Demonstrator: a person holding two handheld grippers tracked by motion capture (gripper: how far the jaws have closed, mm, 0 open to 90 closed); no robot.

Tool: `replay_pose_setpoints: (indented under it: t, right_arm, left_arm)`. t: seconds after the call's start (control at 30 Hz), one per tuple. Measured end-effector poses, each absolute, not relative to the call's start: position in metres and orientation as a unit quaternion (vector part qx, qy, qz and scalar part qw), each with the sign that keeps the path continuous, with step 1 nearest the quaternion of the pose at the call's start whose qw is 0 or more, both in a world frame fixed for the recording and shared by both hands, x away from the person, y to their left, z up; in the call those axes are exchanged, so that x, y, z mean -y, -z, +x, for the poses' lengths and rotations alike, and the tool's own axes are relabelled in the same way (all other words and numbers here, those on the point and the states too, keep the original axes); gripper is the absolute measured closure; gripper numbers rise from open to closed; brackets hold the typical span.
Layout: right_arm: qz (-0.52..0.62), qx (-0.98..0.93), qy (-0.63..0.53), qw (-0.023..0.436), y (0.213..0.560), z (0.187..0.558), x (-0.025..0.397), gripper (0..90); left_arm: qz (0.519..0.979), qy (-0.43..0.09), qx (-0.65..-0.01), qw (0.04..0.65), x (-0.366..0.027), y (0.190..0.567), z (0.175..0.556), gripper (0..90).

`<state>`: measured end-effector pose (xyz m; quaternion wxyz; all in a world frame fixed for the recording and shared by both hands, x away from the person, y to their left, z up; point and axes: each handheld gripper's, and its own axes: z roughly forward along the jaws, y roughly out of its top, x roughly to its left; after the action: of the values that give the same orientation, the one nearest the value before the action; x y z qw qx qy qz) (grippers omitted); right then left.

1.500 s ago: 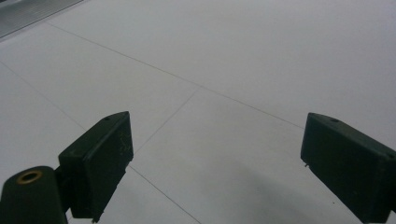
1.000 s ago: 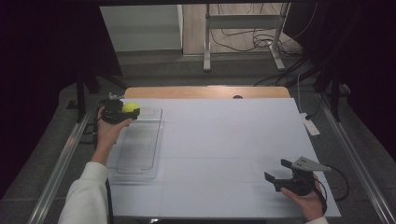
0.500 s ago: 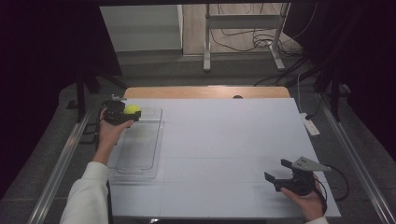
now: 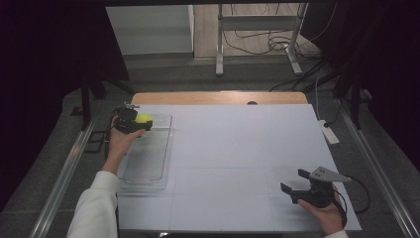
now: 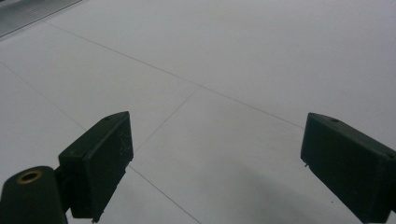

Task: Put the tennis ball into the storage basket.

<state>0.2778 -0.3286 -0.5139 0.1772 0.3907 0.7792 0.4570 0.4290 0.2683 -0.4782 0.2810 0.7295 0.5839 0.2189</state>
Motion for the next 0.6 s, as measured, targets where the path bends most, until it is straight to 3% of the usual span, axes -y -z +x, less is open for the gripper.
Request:
replay_pose_setpoints:
  t: [0.6]
  right_arm:
    - [0.391, -0.78, -0.455, 0.177, 0.5143, 0.278, 0.3285, 9.5]
  left_arm:
    - [0.735, -0.204, -0.586, 0.274, -0.2688, 0.4849, 0.4307, 27.7]
